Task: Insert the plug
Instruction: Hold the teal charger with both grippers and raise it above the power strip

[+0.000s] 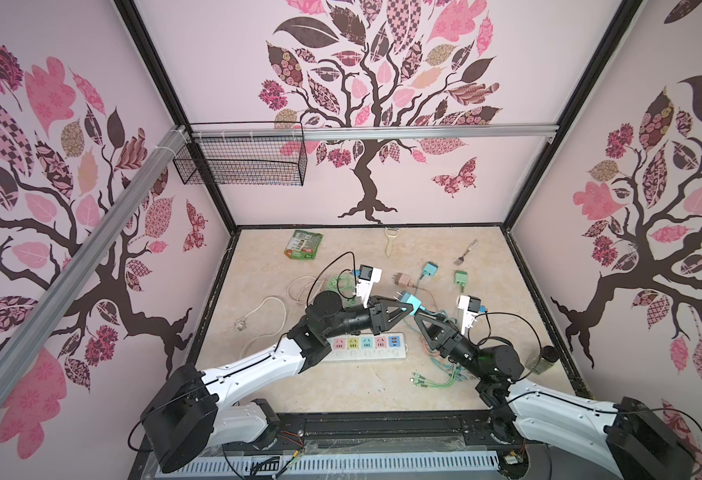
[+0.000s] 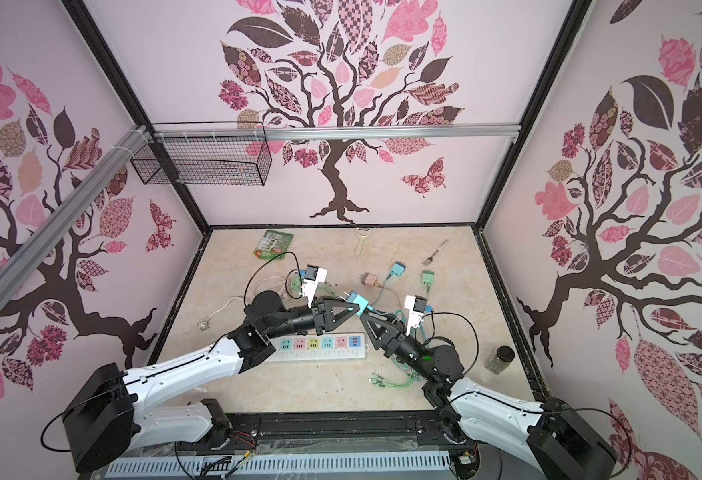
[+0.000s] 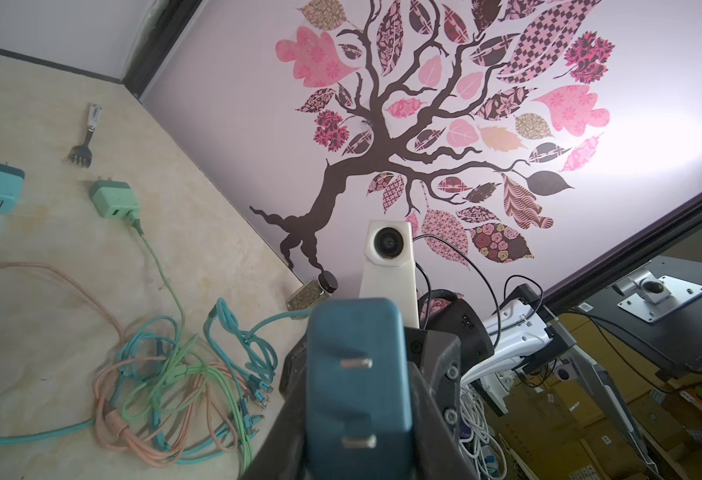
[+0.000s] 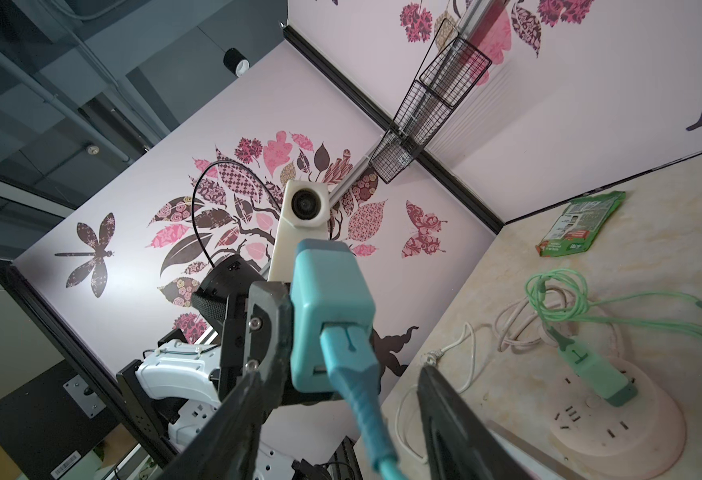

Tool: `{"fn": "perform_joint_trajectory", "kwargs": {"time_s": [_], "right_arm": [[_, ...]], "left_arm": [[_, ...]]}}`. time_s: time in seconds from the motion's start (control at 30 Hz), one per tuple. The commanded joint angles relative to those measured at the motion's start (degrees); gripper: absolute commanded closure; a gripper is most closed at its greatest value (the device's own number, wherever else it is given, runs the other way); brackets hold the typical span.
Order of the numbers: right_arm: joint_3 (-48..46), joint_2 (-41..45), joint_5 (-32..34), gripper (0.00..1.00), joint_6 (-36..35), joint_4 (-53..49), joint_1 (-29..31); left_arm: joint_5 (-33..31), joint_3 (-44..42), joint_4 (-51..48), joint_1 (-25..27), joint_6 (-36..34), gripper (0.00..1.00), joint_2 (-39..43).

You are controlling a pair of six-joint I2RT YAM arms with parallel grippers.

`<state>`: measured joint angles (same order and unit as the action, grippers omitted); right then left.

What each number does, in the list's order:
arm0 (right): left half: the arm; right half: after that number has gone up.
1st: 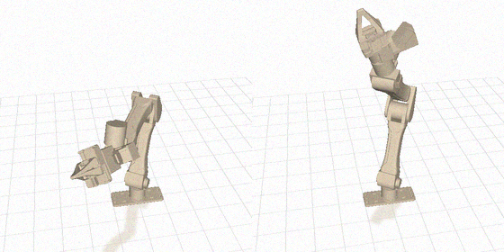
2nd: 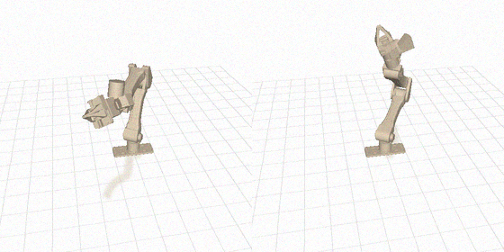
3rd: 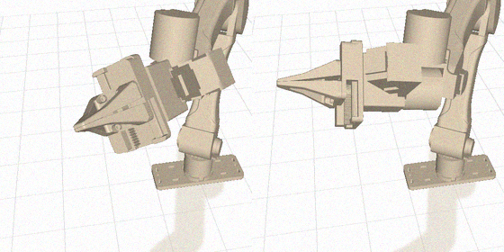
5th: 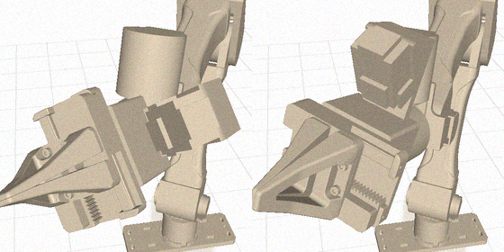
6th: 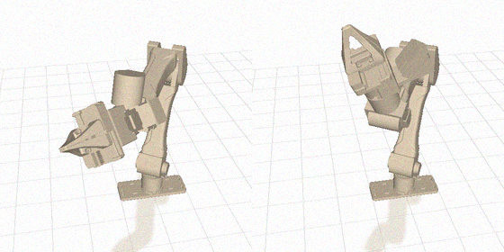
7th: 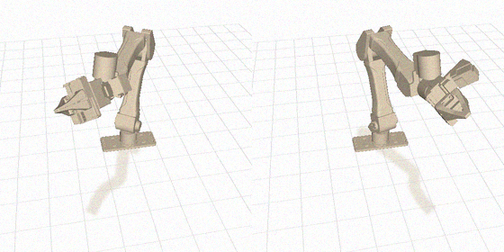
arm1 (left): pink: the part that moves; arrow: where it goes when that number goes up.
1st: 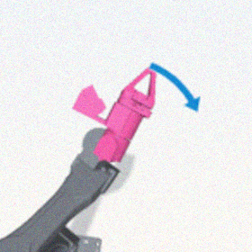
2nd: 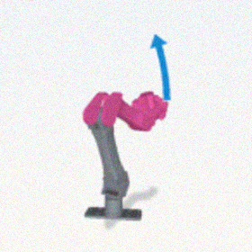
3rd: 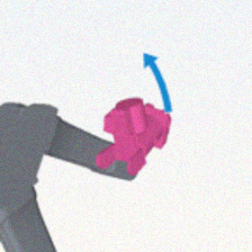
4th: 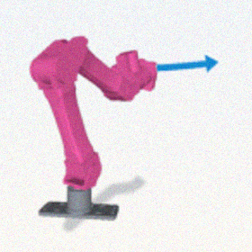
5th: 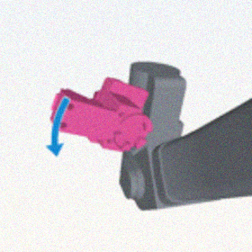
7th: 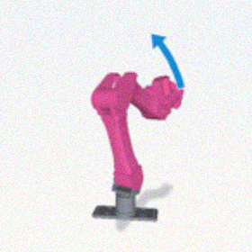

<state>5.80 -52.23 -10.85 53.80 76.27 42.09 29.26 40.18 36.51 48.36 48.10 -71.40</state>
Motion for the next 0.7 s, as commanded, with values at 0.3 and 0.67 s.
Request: {"fn": "perform_joint_trajectory", "kwargs": {"time_s": [0.3, 0.67], "right_arm": [[4.0, -5.8, -3.1, 0.44, 4.0, 11.3, -1.1], [5.3, -7.7, -6.3, 0.47, 4.0, 16.5, -1.0]], "left_arm": [[1.2, -1.4, 5.8, 1.1, 0.6, 1.0, 1.5], [0.0, -2.7, 6.9, 1.3, 0.6, 1.0, 2.2]]}}
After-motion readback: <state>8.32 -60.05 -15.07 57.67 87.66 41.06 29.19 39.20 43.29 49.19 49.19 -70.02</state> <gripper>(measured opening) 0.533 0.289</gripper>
